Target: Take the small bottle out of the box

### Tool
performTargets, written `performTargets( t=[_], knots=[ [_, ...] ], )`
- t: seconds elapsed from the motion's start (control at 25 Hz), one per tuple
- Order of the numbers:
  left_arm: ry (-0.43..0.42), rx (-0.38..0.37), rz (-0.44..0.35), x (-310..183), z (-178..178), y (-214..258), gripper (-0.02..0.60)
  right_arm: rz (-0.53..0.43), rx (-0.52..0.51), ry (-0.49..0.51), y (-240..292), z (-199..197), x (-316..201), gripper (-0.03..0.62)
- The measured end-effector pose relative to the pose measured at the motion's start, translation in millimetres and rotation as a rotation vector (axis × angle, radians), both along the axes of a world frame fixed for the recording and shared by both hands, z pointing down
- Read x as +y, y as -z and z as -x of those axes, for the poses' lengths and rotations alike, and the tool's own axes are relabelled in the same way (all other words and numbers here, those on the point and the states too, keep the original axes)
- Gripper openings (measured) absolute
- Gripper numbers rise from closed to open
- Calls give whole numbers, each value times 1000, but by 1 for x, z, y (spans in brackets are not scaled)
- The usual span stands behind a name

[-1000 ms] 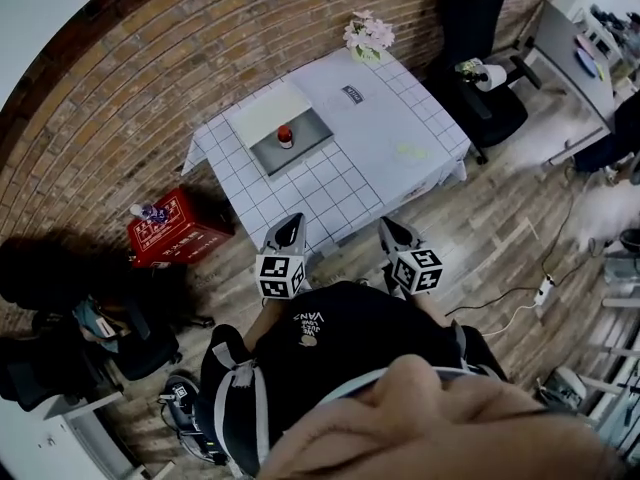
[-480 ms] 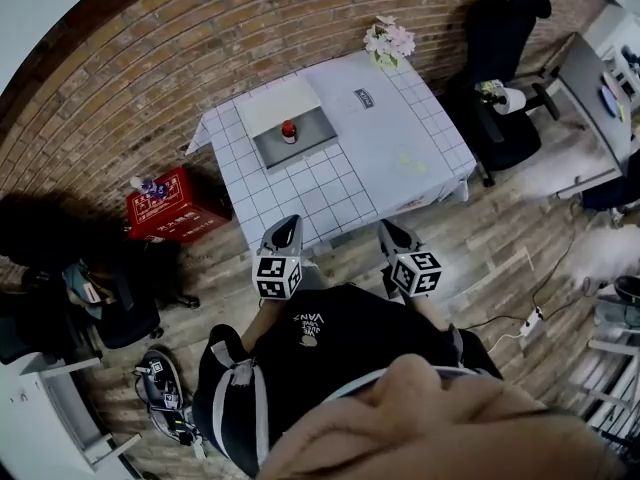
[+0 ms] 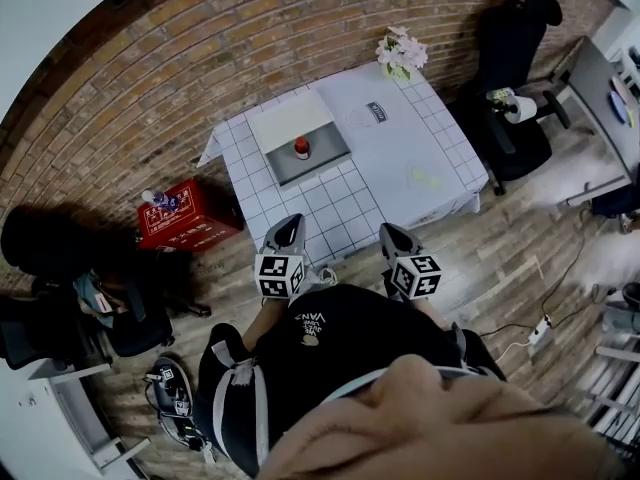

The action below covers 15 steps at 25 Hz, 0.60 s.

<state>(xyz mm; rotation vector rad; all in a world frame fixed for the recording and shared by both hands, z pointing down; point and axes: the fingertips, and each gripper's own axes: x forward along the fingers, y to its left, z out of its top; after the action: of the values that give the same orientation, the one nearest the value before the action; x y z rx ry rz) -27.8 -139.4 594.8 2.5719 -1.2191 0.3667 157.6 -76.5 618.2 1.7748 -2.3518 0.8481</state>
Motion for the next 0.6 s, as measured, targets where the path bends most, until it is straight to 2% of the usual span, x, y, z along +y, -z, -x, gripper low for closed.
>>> performTargets(
  t=[0.6],
  knots=[
    [1, -13, -8, -69, 50, -4, 11, -12, 6, -2, 0, 47, -68, 3]
  ],
)
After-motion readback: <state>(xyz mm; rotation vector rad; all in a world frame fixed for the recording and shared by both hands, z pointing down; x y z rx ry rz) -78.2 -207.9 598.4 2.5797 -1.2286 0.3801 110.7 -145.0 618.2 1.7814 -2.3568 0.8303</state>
